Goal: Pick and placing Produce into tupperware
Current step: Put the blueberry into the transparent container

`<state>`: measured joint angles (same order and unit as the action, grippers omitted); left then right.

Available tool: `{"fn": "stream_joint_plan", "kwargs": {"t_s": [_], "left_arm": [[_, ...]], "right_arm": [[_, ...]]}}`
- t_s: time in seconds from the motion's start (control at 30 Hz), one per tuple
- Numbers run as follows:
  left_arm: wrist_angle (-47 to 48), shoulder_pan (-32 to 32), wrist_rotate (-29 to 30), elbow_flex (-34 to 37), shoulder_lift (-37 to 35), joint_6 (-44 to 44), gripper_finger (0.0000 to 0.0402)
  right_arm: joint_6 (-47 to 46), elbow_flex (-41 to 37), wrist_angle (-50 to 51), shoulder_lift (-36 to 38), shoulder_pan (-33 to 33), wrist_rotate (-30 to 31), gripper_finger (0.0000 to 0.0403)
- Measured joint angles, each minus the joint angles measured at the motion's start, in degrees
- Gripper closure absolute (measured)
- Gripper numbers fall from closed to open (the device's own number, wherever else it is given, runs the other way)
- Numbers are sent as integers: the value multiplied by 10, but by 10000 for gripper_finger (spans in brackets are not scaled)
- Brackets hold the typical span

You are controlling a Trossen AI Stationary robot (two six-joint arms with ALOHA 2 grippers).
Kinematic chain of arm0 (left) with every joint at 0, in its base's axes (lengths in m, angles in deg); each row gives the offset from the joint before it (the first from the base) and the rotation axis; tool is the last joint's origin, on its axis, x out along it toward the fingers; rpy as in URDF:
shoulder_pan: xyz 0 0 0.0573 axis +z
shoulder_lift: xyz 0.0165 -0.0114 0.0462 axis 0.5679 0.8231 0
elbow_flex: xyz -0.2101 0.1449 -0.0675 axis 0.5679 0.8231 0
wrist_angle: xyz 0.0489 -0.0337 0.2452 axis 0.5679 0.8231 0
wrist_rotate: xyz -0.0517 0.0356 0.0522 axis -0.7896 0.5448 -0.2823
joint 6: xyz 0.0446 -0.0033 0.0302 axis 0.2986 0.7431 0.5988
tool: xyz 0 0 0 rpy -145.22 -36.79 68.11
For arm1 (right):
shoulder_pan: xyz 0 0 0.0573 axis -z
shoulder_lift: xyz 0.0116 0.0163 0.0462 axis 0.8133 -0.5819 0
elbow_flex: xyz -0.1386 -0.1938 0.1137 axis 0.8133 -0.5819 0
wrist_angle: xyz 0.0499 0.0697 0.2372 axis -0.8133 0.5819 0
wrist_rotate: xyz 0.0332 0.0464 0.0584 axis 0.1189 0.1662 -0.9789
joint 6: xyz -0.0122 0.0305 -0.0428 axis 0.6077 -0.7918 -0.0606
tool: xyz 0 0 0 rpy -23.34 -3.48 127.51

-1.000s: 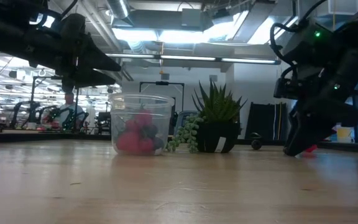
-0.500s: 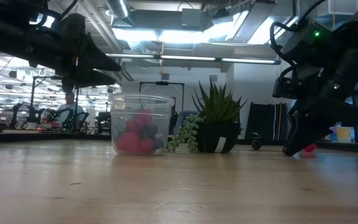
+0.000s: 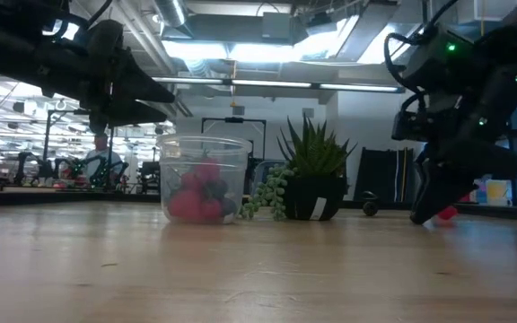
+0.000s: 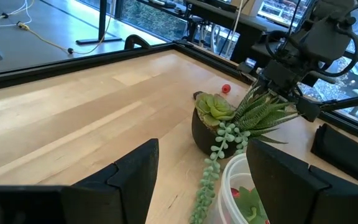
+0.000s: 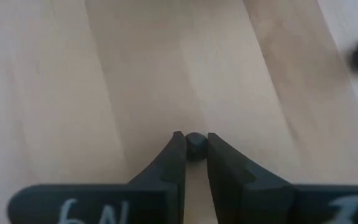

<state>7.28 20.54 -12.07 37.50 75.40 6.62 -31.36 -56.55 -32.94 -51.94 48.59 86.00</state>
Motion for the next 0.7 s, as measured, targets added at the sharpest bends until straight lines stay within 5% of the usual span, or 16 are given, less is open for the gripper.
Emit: {"fn": "stream_joint_plan", "kwargs": {"t_s": [0.37,0.7], "left_arm": [[0,0,0,0,0,0,166],[0,0,-3,0,0,0,166]], "right_arm": [[18,284,307,38,2,0,356],[130,441,97,-8,2,-34,356]]}}
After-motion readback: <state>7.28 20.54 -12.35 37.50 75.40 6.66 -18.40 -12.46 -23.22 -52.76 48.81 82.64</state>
